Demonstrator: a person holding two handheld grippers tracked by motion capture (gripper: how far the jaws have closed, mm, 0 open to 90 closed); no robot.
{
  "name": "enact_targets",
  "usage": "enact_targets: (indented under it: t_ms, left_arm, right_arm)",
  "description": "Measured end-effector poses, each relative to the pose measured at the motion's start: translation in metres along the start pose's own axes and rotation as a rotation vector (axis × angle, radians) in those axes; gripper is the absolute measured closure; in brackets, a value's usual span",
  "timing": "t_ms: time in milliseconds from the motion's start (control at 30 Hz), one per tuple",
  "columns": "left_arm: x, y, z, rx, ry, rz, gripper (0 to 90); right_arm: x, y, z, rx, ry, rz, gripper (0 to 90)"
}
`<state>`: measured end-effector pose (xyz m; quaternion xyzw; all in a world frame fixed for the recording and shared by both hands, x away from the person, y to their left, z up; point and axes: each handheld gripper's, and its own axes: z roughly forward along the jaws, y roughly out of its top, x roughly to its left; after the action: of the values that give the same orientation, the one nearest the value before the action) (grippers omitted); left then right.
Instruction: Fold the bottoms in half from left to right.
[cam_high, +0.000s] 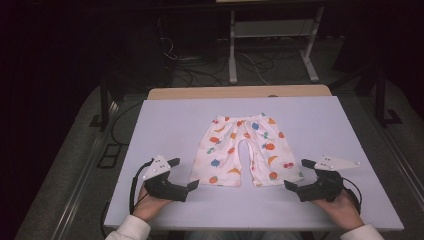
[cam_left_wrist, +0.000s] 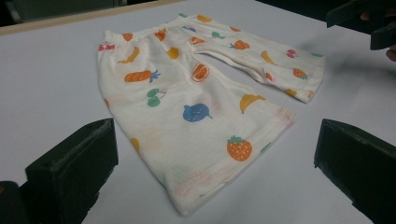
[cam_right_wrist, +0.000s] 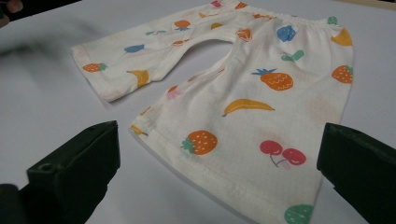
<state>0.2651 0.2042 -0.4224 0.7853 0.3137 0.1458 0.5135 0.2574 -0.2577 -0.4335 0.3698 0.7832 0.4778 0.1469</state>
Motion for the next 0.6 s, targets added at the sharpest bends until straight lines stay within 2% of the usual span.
enact_targets:
  t_ms: [600]
  left_arm:
    - [-0.0009,0.0002,0.0001,0.001,-0.002,0.002,0.0]
  right_arm:
    - [0.0026,0.0041,0.0022,0.001,0.001,-0.007,0.0]
